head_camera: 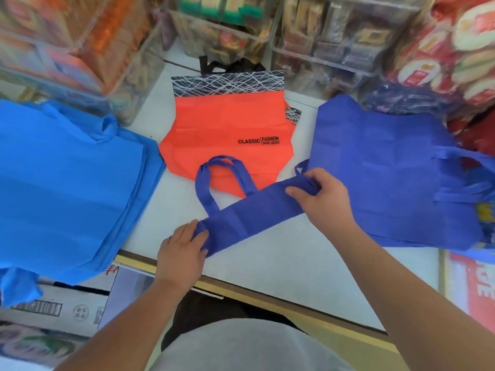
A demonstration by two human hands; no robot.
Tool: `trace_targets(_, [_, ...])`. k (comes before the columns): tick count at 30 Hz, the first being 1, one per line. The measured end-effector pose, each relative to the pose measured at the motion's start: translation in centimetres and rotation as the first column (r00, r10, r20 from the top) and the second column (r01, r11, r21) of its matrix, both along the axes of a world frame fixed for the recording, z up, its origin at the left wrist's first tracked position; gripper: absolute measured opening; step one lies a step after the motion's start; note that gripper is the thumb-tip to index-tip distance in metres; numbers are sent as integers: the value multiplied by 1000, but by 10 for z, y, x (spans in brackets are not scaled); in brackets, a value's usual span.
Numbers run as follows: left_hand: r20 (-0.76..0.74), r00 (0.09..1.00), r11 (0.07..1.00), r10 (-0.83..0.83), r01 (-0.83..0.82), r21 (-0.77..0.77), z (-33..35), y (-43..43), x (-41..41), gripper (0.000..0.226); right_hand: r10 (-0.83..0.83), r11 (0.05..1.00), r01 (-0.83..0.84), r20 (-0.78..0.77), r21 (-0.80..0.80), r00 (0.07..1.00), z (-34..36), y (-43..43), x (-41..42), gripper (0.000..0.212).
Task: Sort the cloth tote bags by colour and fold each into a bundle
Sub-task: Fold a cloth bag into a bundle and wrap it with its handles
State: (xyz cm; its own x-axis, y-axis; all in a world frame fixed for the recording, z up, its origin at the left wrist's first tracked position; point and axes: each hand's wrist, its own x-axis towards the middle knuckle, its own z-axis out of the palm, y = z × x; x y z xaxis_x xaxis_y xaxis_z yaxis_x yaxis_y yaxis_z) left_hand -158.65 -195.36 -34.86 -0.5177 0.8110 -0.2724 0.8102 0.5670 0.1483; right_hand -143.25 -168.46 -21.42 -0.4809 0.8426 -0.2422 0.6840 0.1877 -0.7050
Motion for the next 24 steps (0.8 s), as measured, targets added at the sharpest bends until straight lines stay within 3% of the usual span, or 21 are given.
trace_targets(1, [-16,1000,1000,19,-19,-24,-1,-2,2,46,37,998,-39,34,50,999,-1,5,-17,20])
trace_targets(3, [-35,998,995,61,-63,-81,-1,-4,6,48,86,990,-91,48,110,995,-9,13,-51,52])
trace_targets(6, [-12,993,981,121,-122,-149,6,-3,15,58,160,971,-139,-96,195,983,-18,8,-89,81])
trace_targets(9, [25,986,968,163,-155,-197,12,1,22,57,305,924,-279,-64,263,950,-41,-24,-96,67])
trace_targets(11, [75,977,968,200,-184,-171,13,4,19,56,443,880,-450,81,155,893,-58,-55,-90,52])
trace_targets(13, [154,955,966,255,-243,-90,6,1,16,55,572,813,-580,260,-52,778,-78,-82,-79,55])
trace_targets(16, [291,896,932,336,-361,35,-3,-5,13,48,622,782,-578,367,-235,692,-96,-105,-69,69])
trace_targets(20, [460,792,865,401,-493,96,-3,-3,1,46,612,768,-616,488,-177,623,-99,-104,-74,74])
trace_targets(24, [569,691,819,446,-572,53,4,-4,-12,38,595,770,-616,535,-167,599,-97,-104,-88,80])
